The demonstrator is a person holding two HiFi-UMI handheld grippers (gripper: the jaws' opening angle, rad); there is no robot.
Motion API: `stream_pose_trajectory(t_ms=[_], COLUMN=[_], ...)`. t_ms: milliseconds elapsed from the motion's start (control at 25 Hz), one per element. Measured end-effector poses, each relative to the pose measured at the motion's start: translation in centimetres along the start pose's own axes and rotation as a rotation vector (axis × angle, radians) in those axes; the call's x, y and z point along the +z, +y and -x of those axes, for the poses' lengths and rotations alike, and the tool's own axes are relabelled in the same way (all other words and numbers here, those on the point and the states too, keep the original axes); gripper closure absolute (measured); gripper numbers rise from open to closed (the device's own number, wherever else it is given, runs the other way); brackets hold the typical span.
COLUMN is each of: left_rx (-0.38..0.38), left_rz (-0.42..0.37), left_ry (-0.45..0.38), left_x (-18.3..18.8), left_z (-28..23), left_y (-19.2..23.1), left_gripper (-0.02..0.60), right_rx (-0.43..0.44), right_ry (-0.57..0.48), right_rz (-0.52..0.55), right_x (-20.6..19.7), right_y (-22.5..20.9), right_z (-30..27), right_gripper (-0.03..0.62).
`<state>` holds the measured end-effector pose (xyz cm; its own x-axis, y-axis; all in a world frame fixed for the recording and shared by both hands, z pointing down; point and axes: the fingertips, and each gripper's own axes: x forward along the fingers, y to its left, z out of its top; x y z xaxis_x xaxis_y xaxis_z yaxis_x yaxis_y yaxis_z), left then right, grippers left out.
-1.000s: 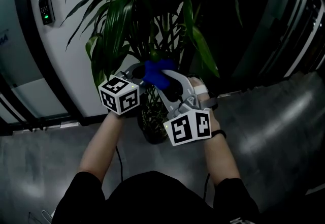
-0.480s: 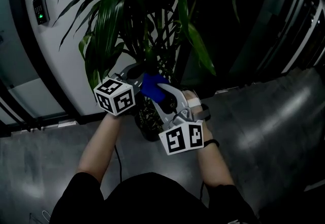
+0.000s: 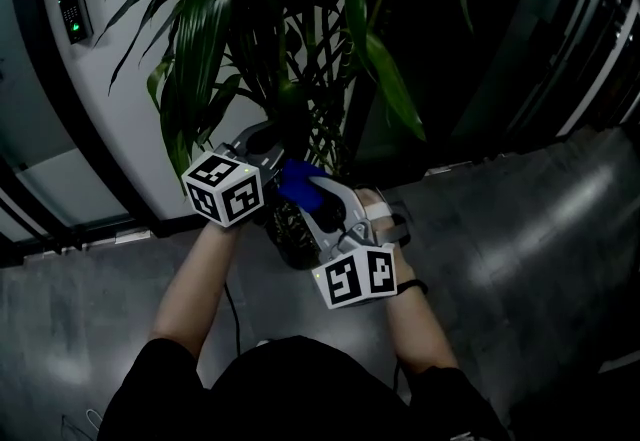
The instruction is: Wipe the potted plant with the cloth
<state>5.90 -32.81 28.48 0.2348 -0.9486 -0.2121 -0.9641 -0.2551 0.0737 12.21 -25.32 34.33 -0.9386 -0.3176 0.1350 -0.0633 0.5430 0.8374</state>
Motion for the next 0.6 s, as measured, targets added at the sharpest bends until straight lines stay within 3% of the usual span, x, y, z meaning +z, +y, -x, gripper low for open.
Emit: stream_pose_trajectory(t_ms=[400,600], left_rx=[0.04,0.041], left_rz=[0.001,0.033], left_ry=[0.031,0.056], left_x=[-1.0,-3.7], left_z=[0.7,1.4], left_y=[0.1,-2.1], left_gripper=[0.575,0.575], right_rx=[0.026,0.047], right_ry=[0.019,0.033], right_rz=[-0.028,-0.054], right_x=[-1.7,-3.3], right_y=[1.0,1.6], right_z=[0.9,2.5], right_gripper=[0.485,0.485])
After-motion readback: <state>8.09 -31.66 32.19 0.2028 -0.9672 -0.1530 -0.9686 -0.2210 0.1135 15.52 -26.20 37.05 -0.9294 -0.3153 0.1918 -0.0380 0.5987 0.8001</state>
